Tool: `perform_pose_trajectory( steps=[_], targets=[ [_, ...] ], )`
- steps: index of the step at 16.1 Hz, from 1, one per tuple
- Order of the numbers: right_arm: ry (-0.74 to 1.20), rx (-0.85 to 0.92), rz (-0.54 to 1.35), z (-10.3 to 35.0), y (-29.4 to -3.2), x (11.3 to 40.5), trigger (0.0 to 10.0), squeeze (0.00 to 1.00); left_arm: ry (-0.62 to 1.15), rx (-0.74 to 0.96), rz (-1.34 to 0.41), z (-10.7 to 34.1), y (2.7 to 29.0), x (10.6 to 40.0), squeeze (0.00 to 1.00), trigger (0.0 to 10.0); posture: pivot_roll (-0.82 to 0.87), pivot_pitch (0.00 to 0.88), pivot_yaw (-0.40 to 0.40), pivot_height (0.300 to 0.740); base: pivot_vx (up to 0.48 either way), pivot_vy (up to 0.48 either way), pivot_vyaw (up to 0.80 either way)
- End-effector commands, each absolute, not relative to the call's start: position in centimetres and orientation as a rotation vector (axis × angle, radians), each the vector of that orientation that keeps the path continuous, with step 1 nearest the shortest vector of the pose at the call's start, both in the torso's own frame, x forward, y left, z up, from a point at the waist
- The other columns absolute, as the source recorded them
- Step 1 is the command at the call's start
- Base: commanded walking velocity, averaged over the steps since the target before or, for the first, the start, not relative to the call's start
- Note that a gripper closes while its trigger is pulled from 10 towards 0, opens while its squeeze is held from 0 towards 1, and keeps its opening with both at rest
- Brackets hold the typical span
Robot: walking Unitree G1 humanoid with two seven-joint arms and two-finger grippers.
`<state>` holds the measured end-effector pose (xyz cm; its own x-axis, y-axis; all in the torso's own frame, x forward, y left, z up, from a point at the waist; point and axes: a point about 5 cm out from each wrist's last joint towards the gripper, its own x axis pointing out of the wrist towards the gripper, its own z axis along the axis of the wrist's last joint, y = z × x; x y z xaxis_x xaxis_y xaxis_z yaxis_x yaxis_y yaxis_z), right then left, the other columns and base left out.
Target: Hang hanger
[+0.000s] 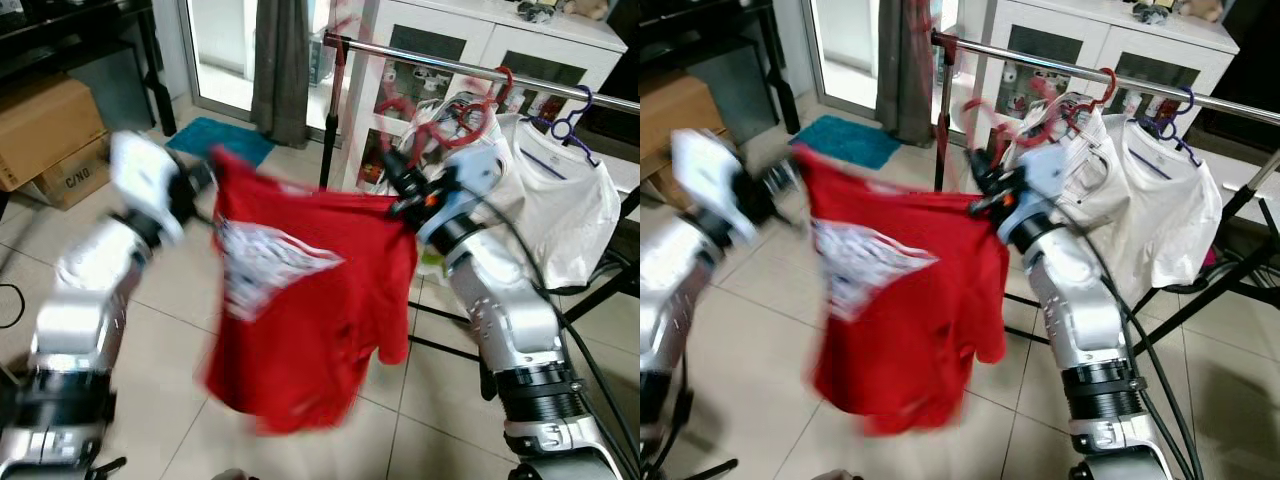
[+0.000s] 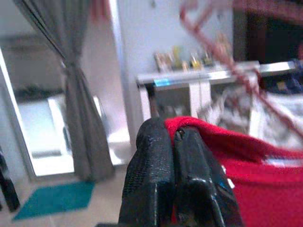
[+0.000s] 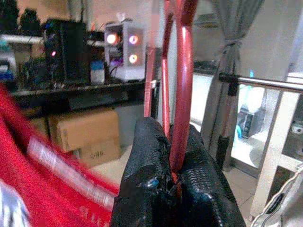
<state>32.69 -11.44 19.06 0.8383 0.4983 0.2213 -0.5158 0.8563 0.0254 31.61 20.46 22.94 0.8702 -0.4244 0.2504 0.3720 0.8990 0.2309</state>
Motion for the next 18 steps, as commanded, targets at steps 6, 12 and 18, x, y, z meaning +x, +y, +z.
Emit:
perform_pose_trajectory(
  steps=[6,12,18],
  targets=[
    [-0.303,0.474,0.525,22.3,-11.1,33.3,0.0,0.00,0.197,0.280,-0.562,11.7,18.7,31.2,0.00,0.0,-0.06,0.000,-0.093,0.740,0.000,0.000,0.00],
    [-0.423,0.980,0.626,27.3,-11.5,33.0,0.0,0.00,0.722,0.306,-0.620,-0.2,19.2,26.4,0.00,0.0,-0.06,0.000,-0.094,0.740,0.000,0.000,0.00],
    [-0.396,0.948,0.491,27.0,-13.3,33.8,0.0,0.00,0.896,0.247,-0.797,-3.7,19.1,22.0,0.00,0.0,-0.06,0.000,-0.087,0.740,0.000,0.000,0.00]
  ],
)
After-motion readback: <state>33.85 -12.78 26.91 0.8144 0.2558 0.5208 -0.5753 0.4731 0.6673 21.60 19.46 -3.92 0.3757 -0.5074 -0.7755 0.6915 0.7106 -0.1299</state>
